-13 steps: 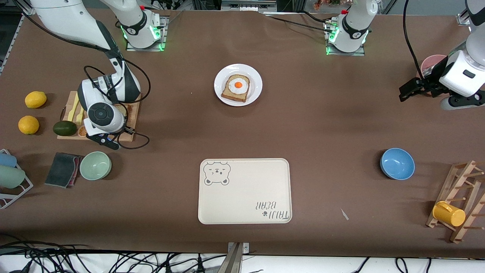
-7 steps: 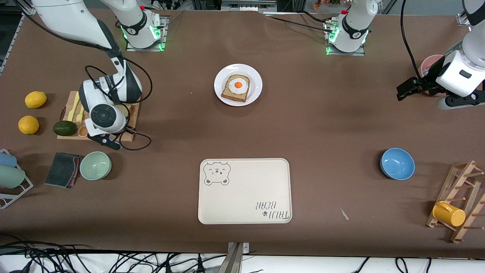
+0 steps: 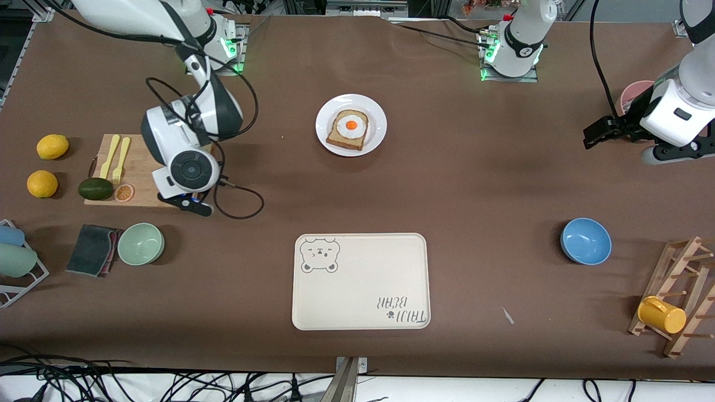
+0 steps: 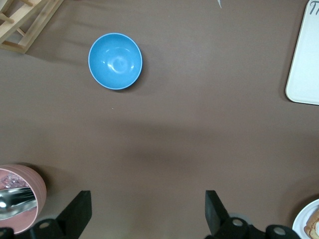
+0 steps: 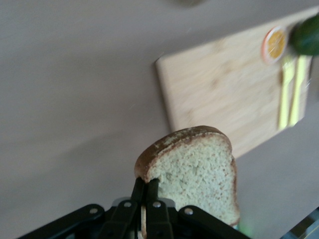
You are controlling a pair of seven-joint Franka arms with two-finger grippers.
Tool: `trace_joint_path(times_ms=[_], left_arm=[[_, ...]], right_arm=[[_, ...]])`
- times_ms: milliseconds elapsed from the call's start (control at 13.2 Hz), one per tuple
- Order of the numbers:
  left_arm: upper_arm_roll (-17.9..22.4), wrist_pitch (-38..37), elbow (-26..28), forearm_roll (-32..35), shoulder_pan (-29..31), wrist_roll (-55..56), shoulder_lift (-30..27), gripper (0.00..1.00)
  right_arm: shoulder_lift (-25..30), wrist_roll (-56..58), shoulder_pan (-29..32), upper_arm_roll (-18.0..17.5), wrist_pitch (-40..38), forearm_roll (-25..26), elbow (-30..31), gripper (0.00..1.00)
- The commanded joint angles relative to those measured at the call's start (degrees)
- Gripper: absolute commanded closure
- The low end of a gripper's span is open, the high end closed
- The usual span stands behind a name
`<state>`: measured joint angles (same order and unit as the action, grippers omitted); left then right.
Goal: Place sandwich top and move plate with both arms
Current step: 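Lift the bread with the right gripper and lower it onto the egg toast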
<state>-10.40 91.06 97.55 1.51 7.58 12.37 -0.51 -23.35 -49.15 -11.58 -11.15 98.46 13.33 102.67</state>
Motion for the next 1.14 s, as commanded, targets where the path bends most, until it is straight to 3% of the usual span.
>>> trace_joint_path(times_ms=[0, 227, 454, 681, 1059], left_arm=[[-0.2, -0.6, -0.2, -0.7, 0.6, 0.4, -0.1, 0.0], [-0.2, -0.7, -0.3, -0.8, 0.6, 0.5, -0.2, 0.0], [-0.1, -0.7, -0.3, -2.5, 0.7, 0.5, -0.3, 0.0], [0.7, -0.7, -0.7, -6.6, 2.4, 0.5, -0.3, 0.0], [0.8, -0.7, -2.9, -11.4, 9.8, -0.2, 0.9, 0.0]], right_arm=[[-0.1, -8.6, -0.1, -5.9, -3.0, -4.5, -3.0, 1.0], [-1.0, -18.4, -4.4, -10.1, -1.0, -6.8, -4.6, 1.0], [-4.8, -27.8, -13.3, -10.1, 0.0, -6.5, -8.9, 1.0], [-9.7, -35.8, -20.7, -10.0, 7.0, -6.0, -11.9, 1.0], [-11.6, -36.6, -25.7, -10.0, 10.5, -3.2, -11.7, 1.0]])
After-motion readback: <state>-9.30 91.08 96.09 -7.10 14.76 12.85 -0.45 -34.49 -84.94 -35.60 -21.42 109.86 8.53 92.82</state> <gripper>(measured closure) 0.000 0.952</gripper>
